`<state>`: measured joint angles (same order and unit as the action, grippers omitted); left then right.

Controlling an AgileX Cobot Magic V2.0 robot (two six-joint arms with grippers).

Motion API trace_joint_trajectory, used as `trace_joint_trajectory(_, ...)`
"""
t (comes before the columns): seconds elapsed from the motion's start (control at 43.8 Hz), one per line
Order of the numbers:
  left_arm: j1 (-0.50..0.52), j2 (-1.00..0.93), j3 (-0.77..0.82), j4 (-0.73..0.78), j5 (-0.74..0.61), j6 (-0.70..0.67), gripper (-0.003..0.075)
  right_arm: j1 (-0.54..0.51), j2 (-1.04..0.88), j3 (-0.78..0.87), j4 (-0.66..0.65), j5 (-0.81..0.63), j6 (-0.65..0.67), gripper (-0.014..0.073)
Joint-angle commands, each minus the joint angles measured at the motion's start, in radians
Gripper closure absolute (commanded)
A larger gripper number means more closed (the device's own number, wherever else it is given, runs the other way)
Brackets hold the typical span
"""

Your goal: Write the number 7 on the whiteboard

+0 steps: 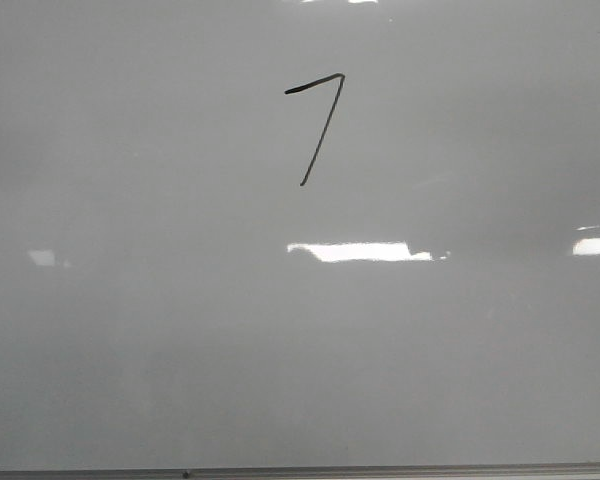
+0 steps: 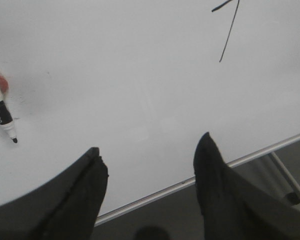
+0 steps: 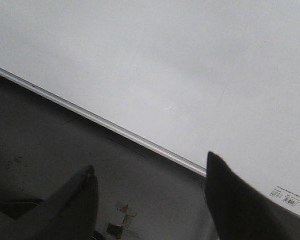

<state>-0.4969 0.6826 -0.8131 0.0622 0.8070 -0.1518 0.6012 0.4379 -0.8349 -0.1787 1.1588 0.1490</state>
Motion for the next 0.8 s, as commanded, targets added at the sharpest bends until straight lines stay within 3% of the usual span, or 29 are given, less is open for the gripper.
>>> trace_joint_trajectory(0.0, -0.022, -0.005, -0.011, 0.006, -0.071, 0.043, 0.0349, -0.004, 0.008, -0.021, -0.028, -0.074, 0.003, 0.0176)
trace_joint_trajectory(0.137, -0.022, -0.005, -0.002, 0.006, -0.091, 0.044, 0.0461, -0.004, 0.008, -0.021, -0.028, -0.084, 0.003, 0.0401)
trace_joint_trajectory(0.32, -0.022, -0.005, -0.002, 0.010, -0.100, 0.071, 0.0701, -0.004, 0.008, -0.021, -0.028, -0.095, 0.003, 0.0706)
trace_joint_trajectory(0.365, -0.022, -0.005, -0.002, 0.010, -0.100, 0.071, 0.0740, -0.004, 0.008, -0.021, -0.028, -0.095, 0.003, 0.0708)
trace_joint_trajectory(0.777, -0.022, -0.005, -0.002, 0.007, -0.098, 0.071, 0.0741, -0.004, 0.008, -0.021, -0.030, -0.077, 0.003, 0.0712)
